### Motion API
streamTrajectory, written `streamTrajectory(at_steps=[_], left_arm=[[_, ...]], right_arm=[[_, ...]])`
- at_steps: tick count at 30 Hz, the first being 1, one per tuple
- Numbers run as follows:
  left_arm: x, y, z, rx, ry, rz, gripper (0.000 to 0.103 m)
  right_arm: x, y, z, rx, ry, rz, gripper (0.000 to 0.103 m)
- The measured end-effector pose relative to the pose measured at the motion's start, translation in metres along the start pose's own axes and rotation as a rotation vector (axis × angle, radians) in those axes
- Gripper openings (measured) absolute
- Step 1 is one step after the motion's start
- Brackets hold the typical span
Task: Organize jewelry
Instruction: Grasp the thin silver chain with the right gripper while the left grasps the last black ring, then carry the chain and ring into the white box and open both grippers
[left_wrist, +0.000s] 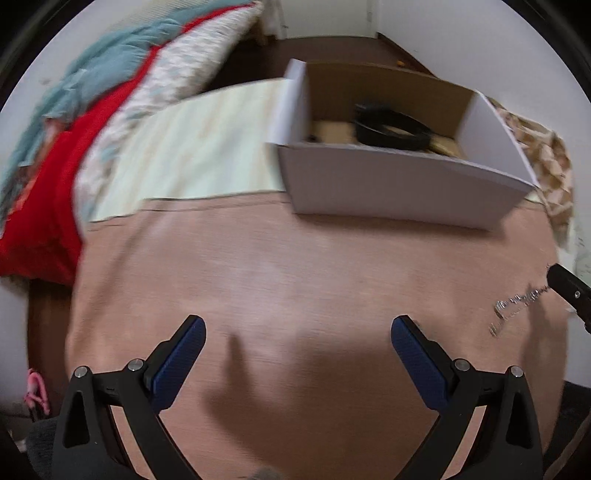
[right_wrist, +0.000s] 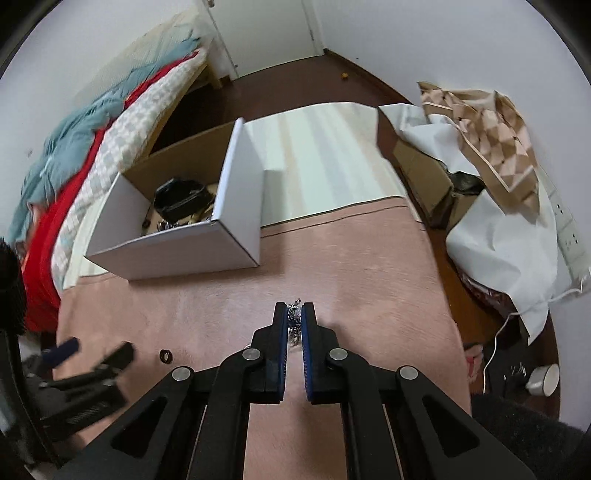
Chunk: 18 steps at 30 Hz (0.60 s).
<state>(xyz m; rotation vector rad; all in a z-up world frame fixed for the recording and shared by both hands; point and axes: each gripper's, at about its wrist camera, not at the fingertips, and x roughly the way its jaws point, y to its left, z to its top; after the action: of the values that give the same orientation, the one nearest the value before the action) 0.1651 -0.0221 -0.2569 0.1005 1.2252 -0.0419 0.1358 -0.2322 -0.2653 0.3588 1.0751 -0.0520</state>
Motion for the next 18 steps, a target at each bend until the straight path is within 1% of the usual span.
streamTrajectory(at_steps=[1,4,5,6,8,9,11,12,14,15,17,18], left_arm=[[0.003,-0.007,0.000,0.010,0.013,-0.023,0.102],[0.007,-0.021,-0.002,0.041,0.017,-0.046,0.102],[0.007,-0.025,-0.003,0.053,0.014,-0.049,0.100],[0.007,-0.027,-0.003,0.060,0.012,-0.048,0.095],[0.008,-0.033,-0.004,0.083,0.013,-0.050,0.067],[0.008,-0.035,-0.004,0.089,0.016,-0.059,0.063],[0.005,-0.039,-0.006,0.092,0.008,-0.066,0.051],[0.004,-0.041,-0.008,0.099,0.002,-0.071,0.047],[0.001,-0.048,-0.011,0.111,-0.004,-0.078,0.030],[0.000,-0.050,-0.011,0.117,-0.007,-0.079,0.026],[-0.002,-0.054,-0.013,0.134,-0.012,-0.080,0.011],[-0.002,-0.058,-0.014,0.143,-0.015,-0.076,0.010]], right_arm=[[-0.002,-0.002,-0.001,0.001,0.001,0.001,0.007],[-0.007,-0.008,-0.003,0.007,0.002,0.001,0.007],[-0.008,-0.011,-0.005,0.010,0.004,-0.001,0.007],[-0.008,-0.012,-0.005,0.013,0.005,-0.003,0.007],[-0.007,-0.015,-0.006,0.019,0.012,-0.008,0.007],[-0.006,-0.016,-0.006,0.021,0.012,-0.009,0.007],[-0.005,-0.019,-0.006,0.022,0.014,-0.012,0.007],[-0.004,-0.020,-0.006,0.022,0.016,-0.014,0.007],[-0.003,-0.020,-0.006,0.025,0.018,-0.013,0.007],[-0.003,-0.020,-0.006,0.024,0.019,-0.015,0.007],[-0.002,-0.020,-0.007,0.025,0.019,-0.016,0.007],[-0.002,-0.020,-0.007,0.023,0.020,-0.018,0.007]])
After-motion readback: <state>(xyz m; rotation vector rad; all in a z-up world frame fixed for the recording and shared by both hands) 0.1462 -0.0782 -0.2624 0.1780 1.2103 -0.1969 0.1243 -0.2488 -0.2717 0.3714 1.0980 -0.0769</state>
